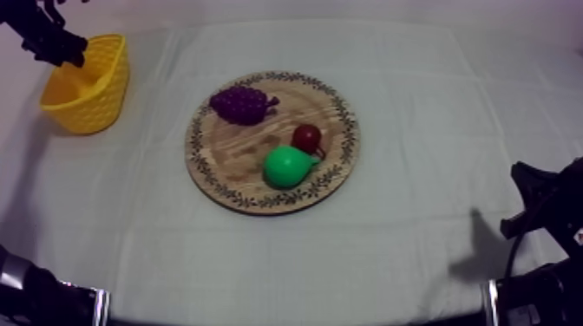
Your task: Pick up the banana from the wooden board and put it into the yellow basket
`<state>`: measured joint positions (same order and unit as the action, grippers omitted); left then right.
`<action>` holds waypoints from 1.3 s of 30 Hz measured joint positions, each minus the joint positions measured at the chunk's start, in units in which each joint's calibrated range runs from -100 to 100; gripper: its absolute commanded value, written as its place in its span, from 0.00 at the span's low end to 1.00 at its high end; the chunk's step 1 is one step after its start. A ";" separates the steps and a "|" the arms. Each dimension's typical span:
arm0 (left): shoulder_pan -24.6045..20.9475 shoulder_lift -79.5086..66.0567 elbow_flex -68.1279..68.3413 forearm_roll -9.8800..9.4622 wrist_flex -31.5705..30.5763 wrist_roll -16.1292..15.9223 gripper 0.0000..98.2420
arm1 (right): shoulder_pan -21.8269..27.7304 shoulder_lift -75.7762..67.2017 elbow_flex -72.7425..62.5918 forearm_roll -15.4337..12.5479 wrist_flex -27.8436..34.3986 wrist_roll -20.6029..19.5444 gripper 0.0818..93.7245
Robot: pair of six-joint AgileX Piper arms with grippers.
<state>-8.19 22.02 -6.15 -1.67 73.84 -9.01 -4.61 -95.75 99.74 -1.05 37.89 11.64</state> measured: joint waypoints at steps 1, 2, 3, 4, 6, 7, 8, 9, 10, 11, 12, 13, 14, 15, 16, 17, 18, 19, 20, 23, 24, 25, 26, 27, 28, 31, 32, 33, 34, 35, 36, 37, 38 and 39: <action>0.06 -1.19 1.19 0.11 -1.14 0.17 0.39 | 0.00 0.00 0.00 0.00 0.00 0.00 0.00; 0.21 -2.44 2.51 0.11 -2.10 0.34 0.35 | 0.00 0.00 0.00 0.00 0.00 0.00 0.00; 0.31 -3.46 3.65 0.11 -3.47 0.53 0.32 | 0.00 0.00 0.00 0.00 0.00 0.00 0.00; 0.48 -4.86 5.27 0.11 -4.95 0.86 0.29 | 0.00 0.00 0.00 0.00 0.00 0.00 0.00; 0.91 -7.71 8.82 -0.01 -7.90 1.33 0.23 | 0.00 0.00 0.00 0.00 -0.07 0.00 0.00; 1.24 -9.47 10.80 -0.19 -9.79 1.65 0.20 | 0.00 0.00 0.00 0.00 -0.07 0.00 0.00; 1.60 -11.33 12.90 -0.39 -11.72 2.06 0.17 | 0.00 0.00 0.00 0.00 -0.07 0.03 0.00; 1.90 -13.25 14.63 -0.56 -13.27 2.40 0.15 | 0.00 0.00 0.00 0.00 -0.07 0.03 0.00; 2.36 -15.26 16.95 -0.90 -15.40 2.94 0.13 | 0.00 0.00 0.00 0.00 -0.07 0.03 0.00; 2.86 -17.33 19.33 -1.33 -17.42 3.55 0.11 | 0.00 0.00 0.00 0.00 -0.07 0.03 0.00; 3.29 -19.05 21.26 -1.73 -19.47 4.25 0.10 | 0.00 0.00 0.00 0.00 -0.07 0.03 0.00; 3.91 -21.28 23.74 -2.33 -21.70 5.08 0.09 | 0.00 0.00 0.00 0.00 -0.07 0.03 0.00; 4.59 -23.56 26.25 -2.99 -23.50 5.94 0.08 | 0.00 0.00 0.00 0.00 -0.07 0.03 0.00; 5.30 -25.87 28.79 -3.63 -24.90 6.67 0.07 | 0.00 0.00 0.00 0.00 0.01 0.03 0.00; 6.03 -27.74 31.35 -4.37 -26.72 7.64 0.06 | 0.00 0.00 0.00 0.00 0.01 0.03 0.00; 6.79 -30.24 33.99 -5.12 -28.41 8.65 0.05 | 0.00 0.00 0.00 0.00 0.01 0.03 0.00; 7.51 -32.74 36.61 -5.65 -29.98 9.62 0.05 | 0.00 0.00 0.00 0.00 0.01 0.03 0.00; 8.07 -34.76 38.68 -6.04 -31.27 10.34 0.04 | 0.00 0.00 0.00 0.00 0.01 0.03 0.00; 8.75 -37.34 41.32 -6.48 -32.89 11.32 0.04 | 0.00 0.00 0.00 0.00 0.01 0.03 0.00; 10.19 -44.87 48.58 -7.02 -36.78 13.77 0.04 | 0.00 0.00 0.00 0.00 0.01 0.03 0.00; 10.50 -47.37 51.12 -7.08 -37.56 14.56 0.04 | 0.00 0.00 0.00 0.00 0.01 0.03 0.00; 10.66 -49.34 53.60 -7.16 -38.09 15.29 0.03 | 0.00 0.00 0.00 0.00 0.01 0.03 0.00; 10.79 -51.87 56.07 -7.16 -38.74 16.00 0.03 | 0.00 0.00 0.00 0.00 0.01 0.03 0.00; 10.82 -54.39 58.53 -7.22 -38.98 16.61 0.03 | 0.00 0.00 0.00 0.00 0.01 0.03 0.00; 10.88 -56.40 60.44 -7.27 -39.21 17.07 0.03 | 0.00 0.00 0.00 0.00 0.01 0.03 0.00; 10.87 -64.07 67.26 -7.32 -40.77 18.41 0.01 | 0.00 0.00 0.00 0.00 0.01 0.03 0.00; 10.87 -66.57 69.65 -7.32 -41.14 18.78 0.01 | 0.00 0.00 0.00 0.00 0.01 0.03 0.00; 10.73 -69.07 72.07 -7.32 -41.53 19.09 0.01 | 0.00 0.00 0.00 0.00 0.01 0.03 0.00; 10.67 -71.05 73.96 -7.32 -41.62 19.37 0.00 | 0.00 0.00 0.00 0.00 0.01 0.03 0.00; 10.51 -73.46 76.27 -7.37 -41.70 19.57 0.00 | 0.00 0.00 0.00 0.00 0.01 0.03 0.00; 10.30 -75.91 78.56 -7.37 -41.92 19.82 0.00 | 0.00 0.00 0.00 0.00 0.01 0.03 0.00; 10.11 -78.34 80.81 -7.37 -41.90 19.93 0.00 | 0.00 0.00 0.00 0.00 0.01 0.03 0.00; 9.95 -80.21 82.97 -7.37 -41.82 20.01 0.00 | 0.00 0.00 0.00 0.00 0.01 0.03 0.00; 9.77 -82.58 85.11 -7.52 -41.46 20.17 0.00 | 0.00 0.00 0.00 0.00 0.01 0.03 0.00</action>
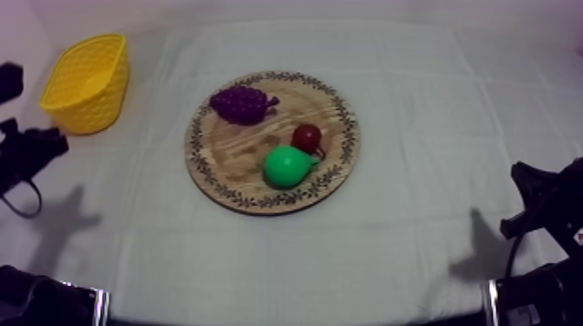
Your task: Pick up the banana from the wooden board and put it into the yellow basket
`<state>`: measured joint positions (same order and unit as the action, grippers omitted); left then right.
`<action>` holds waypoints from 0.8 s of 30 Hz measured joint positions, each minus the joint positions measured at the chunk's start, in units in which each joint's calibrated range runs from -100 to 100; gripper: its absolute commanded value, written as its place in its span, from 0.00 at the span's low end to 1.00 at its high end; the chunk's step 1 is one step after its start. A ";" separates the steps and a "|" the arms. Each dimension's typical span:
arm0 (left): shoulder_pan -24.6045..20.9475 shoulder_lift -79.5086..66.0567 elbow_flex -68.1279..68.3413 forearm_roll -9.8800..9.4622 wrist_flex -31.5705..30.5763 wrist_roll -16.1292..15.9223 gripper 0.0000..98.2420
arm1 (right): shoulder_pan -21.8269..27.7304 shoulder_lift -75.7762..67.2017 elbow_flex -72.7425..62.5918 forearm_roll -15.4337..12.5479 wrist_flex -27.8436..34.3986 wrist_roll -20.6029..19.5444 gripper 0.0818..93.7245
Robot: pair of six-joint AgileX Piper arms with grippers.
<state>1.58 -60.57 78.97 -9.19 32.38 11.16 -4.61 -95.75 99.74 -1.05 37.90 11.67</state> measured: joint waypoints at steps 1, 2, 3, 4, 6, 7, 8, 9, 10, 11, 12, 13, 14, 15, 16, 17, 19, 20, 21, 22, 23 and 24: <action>-0.11 -2.38 2.10 -0.15 0.61 0.20 0.00 | 0.00 0.00 0.00 0.00 0.00 0.00 0.00; -0.21 -4.69 3.68 -0.14 1.15 0.32 0.00 | 0.00 0.00 0.00 0.00 0.00 0.00 0.00; -0.34 -7.08 5.54 -0.27 1.87 0.43 0.00 | 0.00 0.00 0.00 0.00 0.00 0.00 0.00; -0.52 -9.39 7.31 -0.27 2.98 0.48 0.00 | 0.00 0.00 0.00 0.00 0.00 0.00 0.00; -0.83 -13.43 10.08 -0.33 5.18 0.48 0.00 | 0.00 0.00 0.00 0.00 0.00 0.00 0.00; -0.91 -15.63 11.42 -0.40 6.62 0.48 0.00 | 0.00 0.00 0.00 0.00 0.00 0.00 0.00; -0.98 -17.37 12.57 -0.40 7.53 0.36 0.00 | 0.00 0.00 0.00 0.00 0.00 0.00 0.00; -1.00 -19.54 13.52 -0.34 8.69 0.10 0.00 | 0.00 0.00 0.00 0.00 0.00 0.00 0.00; -1.08 -21.70 14.21 -0.20 9.78 -0.25 0.00 | 0.00 0.00 0.00 0.00 0.00 0.00 0.00; -1.16 -23.36 14.53 -0.10 10.54 -0.54 0.00 | 0.00 0.00 0.00 0.00 0.00 0.00 0.00; -1.22 -25.39 14.60 0.06 11.52 -0.88 0.00 | 0.00 0.00 0.00 0.00 0.00 0.00 0.00; -1.27 -27.38 14.60 0.25 12.23 -1.22 0.00 | 0.00 0.00 0.00 0.00 0.00 0.00 0.00; -1.26 -29.24 14.54 0.40 12.98 -1.59 0.00 | 0.00 0.00 0.00 0.00 0.00 0.00 0.00; -1.30 -31.01 14.61 0.85 13.73 -2.02 0.00 | 0.00 0.00 0.00 0.00 0.00 0.00 0.00; -1.30 -32.72 14.71 1.34 14.18 -2.60 0.00 | 0.00 0.00 0.00 0.00 0.00 0.00 0.00; -1.30 -34.30 14.97 1.77 14.18 -3.23 0.00 | 0.00 0.00 0.00 0.00 0.00 0.00 0.00; -1.30 -36.63 15.66 2.65 13.98 -4.25 0.00 | 0.00 0.00 0.00 0.00 0.00 0.00 0.00; -1.32 -37.61 15.87 2.84 13.71 -4.52 0.00 | 0.00 0.00 0.00 0.00 0.00 0.00 0.00; -1.42 -38.18 16.05 3.17 13.17 -4.68 0.00 | 0.00 0.00 0.00 0.00 0.00 0.00 0.00; -1.51 -38.65 16.24 3.41 12.98 -4.68 0.02 | 0.00 0.00 0.00 0.00 0.00 0.00 0.00; -1.60 -38.94 16.42 3.49 12.83 -4.51 0.04 | 0.00 0.00 0.00 0.00 0.00 0.00 0.00; -1.64 -39.01 16.55 3.49 12.46 -4.17 0.06 | 0.00 0.00 0.00 0.00 0.00 0.00 0.00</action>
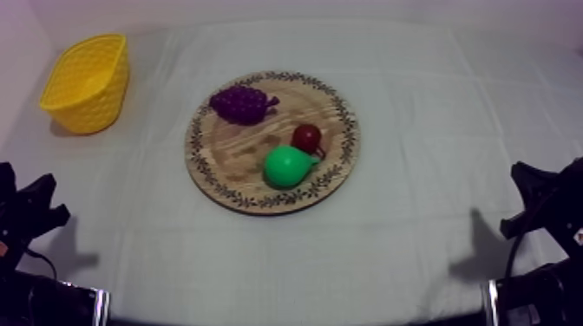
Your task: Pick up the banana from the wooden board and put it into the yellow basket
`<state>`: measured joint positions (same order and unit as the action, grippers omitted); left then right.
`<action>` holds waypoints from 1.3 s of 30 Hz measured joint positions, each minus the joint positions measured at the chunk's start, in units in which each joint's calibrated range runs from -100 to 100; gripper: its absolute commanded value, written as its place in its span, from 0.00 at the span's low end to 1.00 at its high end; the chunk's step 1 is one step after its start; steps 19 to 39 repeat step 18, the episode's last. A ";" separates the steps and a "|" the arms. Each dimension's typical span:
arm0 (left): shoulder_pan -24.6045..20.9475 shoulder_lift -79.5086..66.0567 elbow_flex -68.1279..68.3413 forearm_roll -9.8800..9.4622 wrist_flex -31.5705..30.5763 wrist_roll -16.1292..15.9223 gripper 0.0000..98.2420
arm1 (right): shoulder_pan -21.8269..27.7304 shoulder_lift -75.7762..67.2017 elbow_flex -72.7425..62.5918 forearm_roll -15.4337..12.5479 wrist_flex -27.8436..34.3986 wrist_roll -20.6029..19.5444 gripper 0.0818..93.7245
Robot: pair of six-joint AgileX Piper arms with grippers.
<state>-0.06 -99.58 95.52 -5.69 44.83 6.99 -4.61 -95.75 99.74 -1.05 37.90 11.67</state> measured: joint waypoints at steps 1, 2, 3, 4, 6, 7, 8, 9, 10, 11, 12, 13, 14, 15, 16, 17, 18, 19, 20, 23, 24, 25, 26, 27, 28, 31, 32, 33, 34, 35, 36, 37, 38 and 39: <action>-0.05 0.00 0.21 0.15 -0.38 0.56 0.06 | 0.00 0.00 0.00 0.00 0.00 0.00 0.00; -0.09 -0.08 0.56 0.21 -0.81 1.28 0.06 | 0.00 0.00 0.00 0.00 0.00 0.00 0.00; -0.09 -0.08 0.97 0.45 -1.90 2.21 0.05 | 0.00 0.00 0.00 0.00 0.00 0.00 0.00; -0.13 -0.14 1.72 0.93 -3.45 3.05 0.04 | 0.00 0.00 0.00 0.00 0.00 0.00 0.00; -0.13 -0.14 3.18 1.94 -6.70 4.23 0.02 | 0.00 0.00 0.00 0.00 0.00 0.00 0.00; -0.16 -0.14 3.56 2.33 -9.00 4.78 0.01 | 0.00 0.00 0.00 0.00 0.00 0.00 0.00; -0.16 -0.14 3.78 2.69 -10.58 5.16 0.01 | 0.00 0.00 0.00 0.00 0.00 0.00 0.00; -0.16 -0.14 3.97 2.80 -11.61 5.35 0.01 | 0.00 0.00 0.00 0.00 0.00 0.00 0.00; -0.16 -0.14 4.03 2.92 -12.62 5.43 0.01 | 0.00 0.00 0.00 0.00 0.00 0.00 0.00; -0.16 -0.14 4.10 3.07 -13.41 5.35 0.00 | 0.00 0.00 0.00 0.00 0.00 0.00 0.00; -0.16 -0.14 4.17 3.13 -13.41 5.01 0.00 | 0.00 0.00 0.00 0.00 0.00 0.00 0.00; -0.16 -0.14 4.17 3.13 -13.48 4.76 0.00 | 0.00 0.00 0.00 0.00 0.09 0.00 0.00; -0.16 -0.14 4.17 3.13 -13.57 4.48 0.00 | 0.00 0.00 0.00 0.00 0.15 0.00 0.00; -0.16 -0.14 4.17 3.18 -13.68 4.30 0.00 | 0.00 0.00 0.00 0.00 0.15 0.00 0.00; -0.16 -0.14 4.24 3.18 -13.68 4.17 0.00 | 0.00 0.00 0.00 0.00 0.07 0.00 0.00; -0.16 -0.14 4.24 3.18 -13.68 4.11 0.00 | 0.00 0.00 0.00 0.00 0.07 0.00 0.00; -0.16 -0.14 4.24 3.18 -13.78 4.06 0.00 | 0.00 0.00 0.00 0.00 0.07 0.00 0.00; -0.16 -0.14 4.24 3.18 -13.78 4.06 0.00 | 0.00 0.00 0.00 0.00 0.07 0.00 0.00; -0.16 -0.14 4.24 3.18 -13.78 4.06 0.00 | 0.00 0.00 0.00 0.00 0.07 0.00 0.00; -0.16 -0.14 4.24 3.18 -13.78 4.06 0.00 | 0.00 0.00 0.00 0.00 0.07 0.00 0.00; -0.16 -0.14 4.24 3.18 -13.78 4.06 0.00 | 0.00 0.00 0.00 0.00 0.07 0.00 0.00; -0.16 -0.14 4.24 3.18 -13.78 4.06 0.00 | 0.00 0.00 0.00 0.00 0.07 0.00 0.00; -0.16 -0.14 4.24 3.18 -13.78 4.06 0.00 | 0.00 0.00 0.00 0.00 0.07 0.00 0.00; -0.16 -0.14 4.24 3.18 -13.78 4.06 0.00 | 0.00 0.00 0.00 0.00 0.07 0.00 0.00; -0.16 -0.14 4.24 3.18 -13.78 4.06 0.00 | 0.00 0.00 0.00 0.00 0.07 0.00 0.00; -0.16 -0.14 4.24 3.18 -13.78 4.06 0.00 | 0.00 0.00 0.00 0.00 0.07 0.00 0.00; -0.16 -0.14 4.24 3.18 -13.78 4.06 0.00 | 0.00 0.00 0.00 0.00 0.07 0.00 0.00; -0.16 -0.14 4.24 3.18 -13.78 4.06 0.00 | 0.00 0.00 0.00 0.00 0.07 0.00 0.00; -0.16 -0.14 4.24 3.18 -13.78 4.06 0.00 | 0.00 0.00 0.00 0.00 0.07 0.00 0.00; -0.16 -0.14 4.24 3.18 -13.78 4.06 0.00 | 0.00 0.00 0.00 0.00 0.07 0.00 0.00; -0.16 -0.14 4.24 3.18 -13.78 4.06 0.00 | 0.00 0.00 0.00 0.00 0.07 0.00 0.00; -0.16 -0.14 4.24 3.18 -13.78 4.06 0.00 | 0.00 0.00 0.00 0.00 0.07 0.00 0.00; -0.16 -0.14 4.24 3.18 -13.78 4.06 0.00 | 0.00 0.00 0.00 0.00 0.07 0.00 0.00; -0.16 -0.14 4.24 3.18 -13.78 4.06 0.00 | 0.00 0.00 0.00 0.00 0.07 0.00 0.00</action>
